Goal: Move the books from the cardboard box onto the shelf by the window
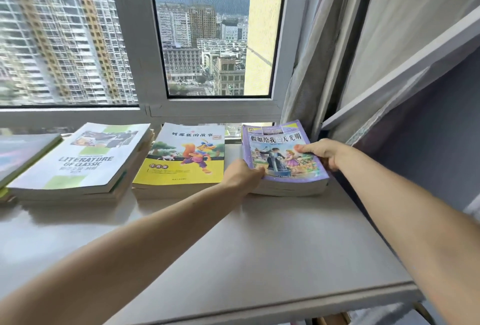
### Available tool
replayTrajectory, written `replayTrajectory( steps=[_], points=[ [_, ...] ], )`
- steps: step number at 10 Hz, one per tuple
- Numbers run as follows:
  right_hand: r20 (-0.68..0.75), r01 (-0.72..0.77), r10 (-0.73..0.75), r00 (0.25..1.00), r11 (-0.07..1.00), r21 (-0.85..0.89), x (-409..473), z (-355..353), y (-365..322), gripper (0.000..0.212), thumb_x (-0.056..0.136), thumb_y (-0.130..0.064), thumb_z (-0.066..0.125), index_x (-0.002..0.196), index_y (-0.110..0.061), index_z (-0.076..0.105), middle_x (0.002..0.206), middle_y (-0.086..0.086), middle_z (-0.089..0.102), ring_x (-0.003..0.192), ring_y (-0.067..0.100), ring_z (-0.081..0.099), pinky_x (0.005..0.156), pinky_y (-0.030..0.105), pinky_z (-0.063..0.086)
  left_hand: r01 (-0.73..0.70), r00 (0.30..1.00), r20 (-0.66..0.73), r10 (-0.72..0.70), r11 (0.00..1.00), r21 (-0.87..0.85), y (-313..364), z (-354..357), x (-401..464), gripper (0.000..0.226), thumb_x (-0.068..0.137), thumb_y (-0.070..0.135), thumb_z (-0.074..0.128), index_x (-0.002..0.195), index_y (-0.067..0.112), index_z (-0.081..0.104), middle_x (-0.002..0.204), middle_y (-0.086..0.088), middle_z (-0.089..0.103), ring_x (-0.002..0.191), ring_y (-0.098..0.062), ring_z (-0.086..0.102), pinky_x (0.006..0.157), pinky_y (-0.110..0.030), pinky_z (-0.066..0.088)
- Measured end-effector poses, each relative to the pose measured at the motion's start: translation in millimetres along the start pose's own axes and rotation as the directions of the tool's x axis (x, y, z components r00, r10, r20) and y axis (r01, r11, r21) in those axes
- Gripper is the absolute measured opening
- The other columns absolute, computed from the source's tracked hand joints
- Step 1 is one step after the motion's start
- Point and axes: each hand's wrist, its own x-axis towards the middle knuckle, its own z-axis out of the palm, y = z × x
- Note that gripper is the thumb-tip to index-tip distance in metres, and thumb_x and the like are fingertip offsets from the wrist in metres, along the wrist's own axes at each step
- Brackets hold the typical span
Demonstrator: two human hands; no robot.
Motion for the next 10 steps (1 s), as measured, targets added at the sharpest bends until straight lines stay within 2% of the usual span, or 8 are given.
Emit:
replayTrajectory(
  steps=[1, 2, 3, 4, 7, 8, 9, 10],
  points=[
    [-0.014, -0.005, 0.004, 1.000, 0.998, -0.057, 7, 0, -4, 0.025, 0.080, -0.026, 0.078, 0.078, -0.004, 0.065, 0.059, 0.009, 0.072, 0.049, 0.019, 0.070, 0.060, 0.033, 0.060, -0.009, 1.000, -0.012, 0.010, 1.000, 0.020, 1, 0, 0, 0.023, 0.085, 0.029, 0.065, 0.076, 0.010, 0.055, 0.072, -0.005, 0.052, 0.072, -0.024, 0.051, 0.063, -0.028, 0.040],
    [-0.080, 0.019, -0.032, 0.996, 0.987, -0.157, 5, 1, -8, 0.038, 0.074, -0.030, 0.084, 0.091, 0.000, 0.067, 0.094, 0.015, 0.073, 0.087, 0.028, 0.071, 0.090, 0.043, 0.055, -0.022, 1.000, -0.017, 0.023, 0.998, 0.056, 3, -1, -7, 0.028, 0.085, 0.023, 0.064, 0.066, 0.014, 0.045, 0.074, -0.007, 0.054, 0.072, -0.024, 0.053, 0.063, -0.030, 0.044],
    [-0.178, 0.060, -0.112, 0.978, 0.959, -0.276, -4, 6, -13, 0.050, 0.077, -0.030, 0.082, 0.108, 0.002, 0.059, 0.112, 0.016, 0.062, 0.101, 0.029, 0.060, 0.074, 0.032, 0.047, -0.036, 0.999, -0.015, 0.037, 0.998, 0.056, 4, -2, -11, 0.027, 0.087, 0.018, 0.059, 0.067, 0.015, 0.041, 0.076, -0.007, 0.052, 0.070, -0.024, 0.050, 0.059, -0.028, 0.041],
    [-0.216, 0.071, -0.157, 0.964, 0.930, -0.360, -4, 9, -15, 0.066, 0.081, -0.030, 0.079, 0.126, 0.009, 0.052, 0.133, 0.019, 0.056, 0.120, 0.030, 0.056, 0.080, 0.031, 0.038, -0.045, 0.999, 0.015, 0.044, 0.998, 0.054, 7, -3, -19, 0.026, 0.089, 0.018, 0.056, 0.067, 0.015, 0.041, 0.072, -0.004, 0.050, 0.067, -0.022, 0.050, 0.057, -0.027, 0.041],
    [-0.230, 0.053, -0.180, 0.957, 0.881, -0.471, -13, 20, -15, 0.051, 0.087, -0.030, 0.073, 0.118, 0.007, 0.055, 0.131, 0.019, 0.058, 0.121, 0.030, 0.057, 0.091, 0.034, 0.044, -0.037, 0.994, 0.103, 0.039, 0.999, -0.024, 9, -5, -34, 0.014, 0.089, 0.024, 0.058, 0.084, 0.012, 0.052, 0.088, -0.005, 0.054, 0.081, -0.021, 0.052, 0.071, -0.027, 0.041],
    [-0.220, 0.021, -0.159, 0.962, 0.852, -0.524, -18, 23, -16, 0.040, 0.088, -0.032, 0.070, 0.103, 0.002, 0.057, 0.117, 0.017, 0.061, 0.118, 0.031, 0.058, 0.088, 0.035, 0.045, -0.003, 0.989, 0.146, 0.009, 0.999, -0.042, 9, -10, -44, 0.020, 0.088, 0.028, 0.060, 0.098, 0.011, 0.053, 0.091, -0.005, 0.055, 0.083, -0.021, 0.052, 0.070, -0.027, 0.041],
    [-0.244, -0.004, -0.179, 0.953, 0.798, -0.602, -20, 27, -20, 0.053, 0.088, -0.039, 0.069, 0.114, 0.005, 0.059, 0.105, 0.014, 0.059, 0.107, 0.031, 0.061, 0.083, 0.035, 0.045, -0.019, 0.975, 0.220, 0.036, 0.996, -0.082, 8, -21, -65, 0.015, 0.088, 0.031, 0.063, 0.091, 0.020, 0.053, 0.079, 0.002, 0.052, 0.076, -0.017, 0.047, 0.059, -0.024, 0.035],
    [-0.353, -0.055, -0.261, 0.899, 0.731, -0.680, -26, 32, -20, 0.055, 0.089, -0.046, 0.063, 0.113, 0.003, 0.061, 0.122, 0.021, 0.062, 0.117, 0.036, 0.056, 0.089, 0.036, 0.043, -0.021, 0.961, 0.270, 0.055, 0.992, -0.127, 7, -40, -98, 0.023, 0.090, 0.035, 0.064, 0.103, 0.023, 0.049, 0.077, 0.009, 0.047, 0.071, -0.009, 0.045, 0.054, -0.019, 0.034]
  ],
)
